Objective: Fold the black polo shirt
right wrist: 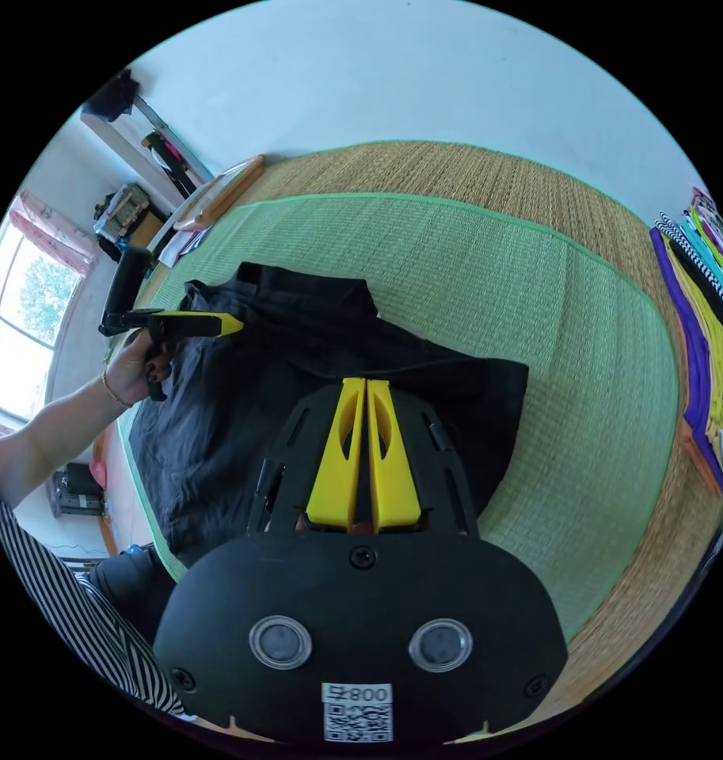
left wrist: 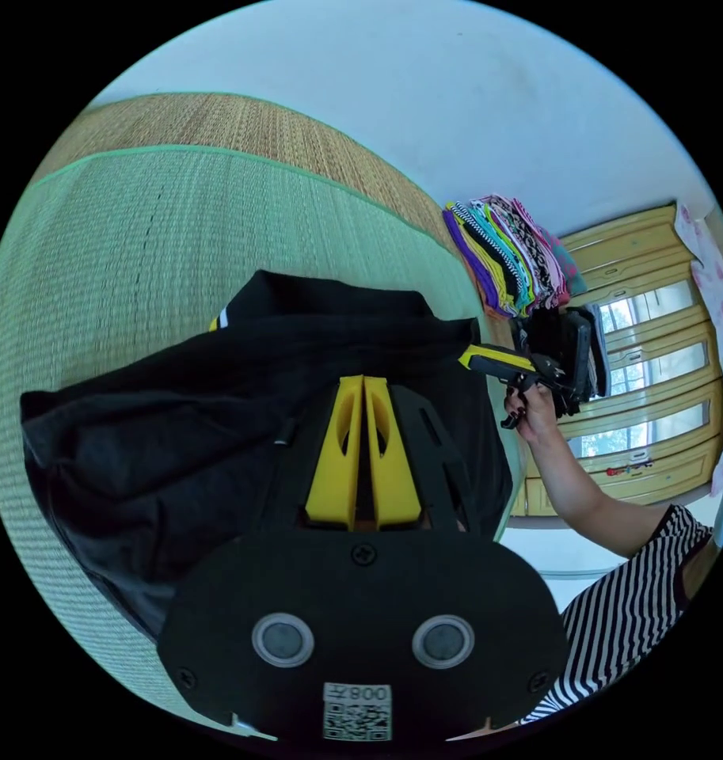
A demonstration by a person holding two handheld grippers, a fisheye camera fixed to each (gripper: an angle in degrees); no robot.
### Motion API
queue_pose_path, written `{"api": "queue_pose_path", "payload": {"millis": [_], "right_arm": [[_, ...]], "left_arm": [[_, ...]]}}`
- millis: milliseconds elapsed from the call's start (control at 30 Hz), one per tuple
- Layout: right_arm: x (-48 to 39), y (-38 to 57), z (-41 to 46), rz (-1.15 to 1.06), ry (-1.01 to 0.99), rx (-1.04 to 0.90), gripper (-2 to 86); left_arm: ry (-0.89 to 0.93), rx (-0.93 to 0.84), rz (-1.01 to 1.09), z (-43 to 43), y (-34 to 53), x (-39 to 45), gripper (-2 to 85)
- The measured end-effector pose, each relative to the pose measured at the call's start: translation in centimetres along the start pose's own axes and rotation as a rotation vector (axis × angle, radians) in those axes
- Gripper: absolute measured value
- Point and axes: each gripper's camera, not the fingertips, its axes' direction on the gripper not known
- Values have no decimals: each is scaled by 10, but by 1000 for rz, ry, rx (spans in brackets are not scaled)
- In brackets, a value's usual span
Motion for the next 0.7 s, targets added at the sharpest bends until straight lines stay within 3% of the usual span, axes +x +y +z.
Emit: {"api": "queue_pose_path", "payload": {"millis": [333,700], "right_arm": [[11,-29,-28,50,-1,81,1],[-13,-10,-45,13,-63,119,1]], "left_arm": [[-32,75,-17,-8,-5,5,0],[-115,169,-80,-50,65,-10,2]]}}
